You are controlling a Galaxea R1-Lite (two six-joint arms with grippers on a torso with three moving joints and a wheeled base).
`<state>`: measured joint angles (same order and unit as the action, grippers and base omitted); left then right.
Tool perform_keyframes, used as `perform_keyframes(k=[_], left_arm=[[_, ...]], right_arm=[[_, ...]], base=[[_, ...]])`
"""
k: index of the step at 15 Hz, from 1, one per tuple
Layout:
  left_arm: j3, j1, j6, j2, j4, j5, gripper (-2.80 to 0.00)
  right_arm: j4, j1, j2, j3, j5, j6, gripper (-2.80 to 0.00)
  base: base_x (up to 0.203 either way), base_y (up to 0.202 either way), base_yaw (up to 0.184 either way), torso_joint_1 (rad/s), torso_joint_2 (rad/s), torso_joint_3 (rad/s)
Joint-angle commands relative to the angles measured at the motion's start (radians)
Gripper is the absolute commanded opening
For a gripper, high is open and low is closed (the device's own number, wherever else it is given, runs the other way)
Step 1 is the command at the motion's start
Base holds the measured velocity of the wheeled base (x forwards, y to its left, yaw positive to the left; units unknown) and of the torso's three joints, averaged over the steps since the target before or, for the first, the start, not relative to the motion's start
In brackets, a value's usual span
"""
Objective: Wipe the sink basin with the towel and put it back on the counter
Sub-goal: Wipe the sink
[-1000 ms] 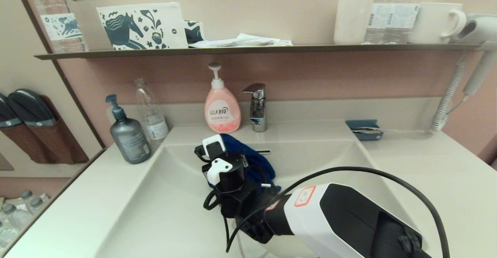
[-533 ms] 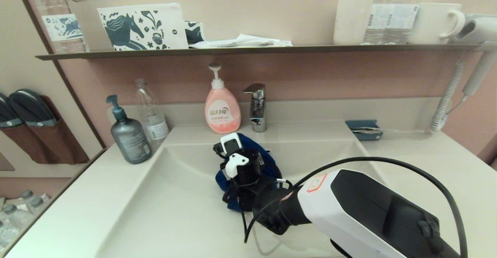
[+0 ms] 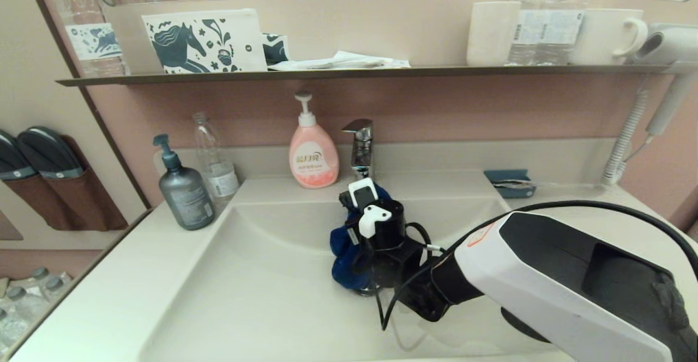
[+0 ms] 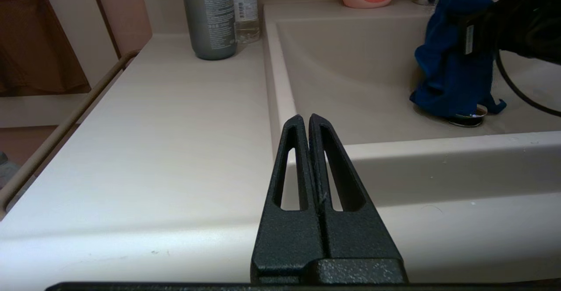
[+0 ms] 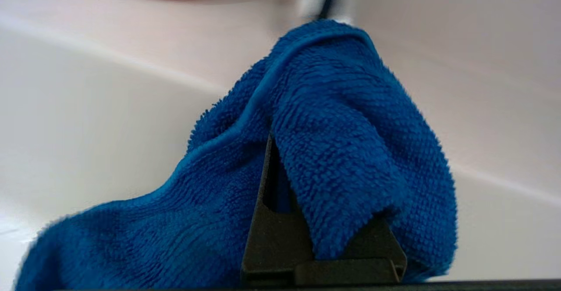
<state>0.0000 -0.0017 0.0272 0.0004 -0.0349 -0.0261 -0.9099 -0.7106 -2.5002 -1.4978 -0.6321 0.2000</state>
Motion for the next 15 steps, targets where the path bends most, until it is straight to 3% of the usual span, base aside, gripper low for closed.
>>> perform_keyframes(k=[1,8,15], left_arm=[[0.0,0.0,0.0,0.001,0.0,0.0,-2.8],[0.0,0.0,0.0,0.001,0.0,0.0,-2.8],[0.0,0.0,0.0,0.001,0.0,0.0,-2.8]], right_arm=[[-0.005,0.023,0.055,0.079,-0.006,0.002,-2.8],[-0.041,0.102,0.145,0.31,-0.006,0.003,-2.8],[-0.139,0.235,0.241,0.511,0.003,0.062,-2.8]], base=[[0.0,0.0,0.0,0.0,0.0,0.0],[0.0,0.0,0.0,0.0,0.0,0.0],[0.0,0.0,0.0,0.0,0.0,0.0]])
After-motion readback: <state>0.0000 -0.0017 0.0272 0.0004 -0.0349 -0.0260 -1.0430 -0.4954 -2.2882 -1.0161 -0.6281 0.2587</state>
